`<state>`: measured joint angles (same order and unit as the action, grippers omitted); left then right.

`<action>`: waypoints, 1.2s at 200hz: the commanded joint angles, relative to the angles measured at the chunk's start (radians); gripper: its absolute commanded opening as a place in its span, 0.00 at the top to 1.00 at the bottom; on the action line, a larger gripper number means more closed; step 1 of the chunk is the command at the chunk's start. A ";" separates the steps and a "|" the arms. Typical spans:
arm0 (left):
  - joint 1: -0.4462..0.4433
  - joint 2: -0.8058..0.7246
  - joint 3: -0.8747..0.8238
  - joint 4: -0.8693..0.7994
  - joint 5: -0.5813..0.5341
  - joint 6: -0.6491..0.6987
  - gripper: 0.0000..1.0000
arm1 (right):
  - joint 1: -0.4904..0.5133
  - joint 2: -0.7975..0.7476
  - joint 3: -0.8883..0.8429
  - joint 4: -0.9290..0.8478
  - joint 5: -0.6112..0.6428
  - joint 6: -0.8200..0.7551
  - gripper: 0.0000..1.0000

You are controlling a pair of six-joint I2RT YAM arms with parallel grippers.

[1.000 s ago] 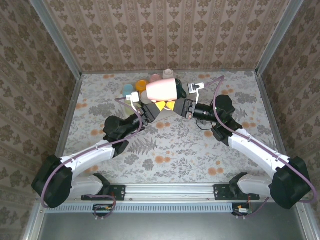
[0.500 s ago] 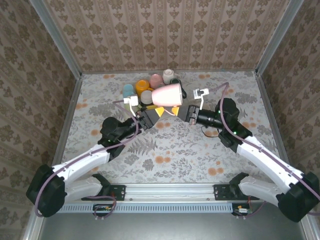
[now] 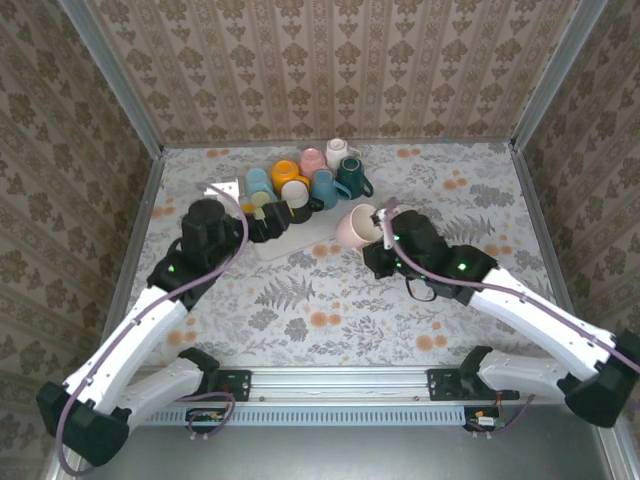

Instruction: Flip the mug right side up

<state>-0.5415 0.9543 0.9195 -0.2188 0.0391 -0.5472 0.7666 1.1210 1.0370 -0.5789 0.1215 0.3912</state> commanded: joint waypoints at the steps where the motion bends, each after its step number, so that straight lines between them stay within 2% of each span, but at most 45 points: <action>1: 0.015 0.095 0.095 -0.240 -0.074 0.111 0.00 | 0.017 0.084 0.098 -0.122 0.251 -0.032 1.00; 10: 0.011 0.110 0.099 -0.243 -0.095 0.106 0.00 | 0.020 0.133 0.124 -0.151 0.280 -0.014 1.00; 34: 0.034 0.093 0.043 -0.160 -0.030 0.167 0.00 | 0.023 0.251 0.190 -0.218 0.326 0.023 1.00; 58: 0.065 0.060 -0.015 -0.104 -0.047 0.067 0.00 | 0.023 0.352 0.230 -0.239 0.373 0.036 1.00; 67: 0.080 0.063 -0.007 -0.120 -0.017 0.053 0.00 | 0.021 0.378 0.241 -0.236 0.377 0.040 1.00; 88: 0.080 0.091 0.035 -0.180 -0.011 0.055 0.00 | 0.010 0.424 0.247 -0.207 0.353 0.054 1.00; 105: 0.116 0.092 0.028 -0.176 0.009 0.021 0.00 | -0.013 0.462 0.250 -0.190 0.299 0.063 1.00; 122: 0.118 0.092 0.021 -0.163 0.042 0.019 0.00 | -0.033 0.494 0.252 -0.175 0.264 0.066 1.00; 177: 0.117 0.084 0.014 -0.148 0.050 0.018 0.00 | -0.112 0.542 0.242 -0.114 0.149 0.060 1.00; 240: 0.117 0.089 0.007 -0.135 0.067 0.023 0.00 | -0.125 0.598 0.252 -0.089 0.140 0.020 1.00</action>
<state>-0.4286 1.0462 0.9234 -0.3668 0.0910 -0.5205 0.6456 1.6962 1.2469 -0.7059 0.2646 0.4374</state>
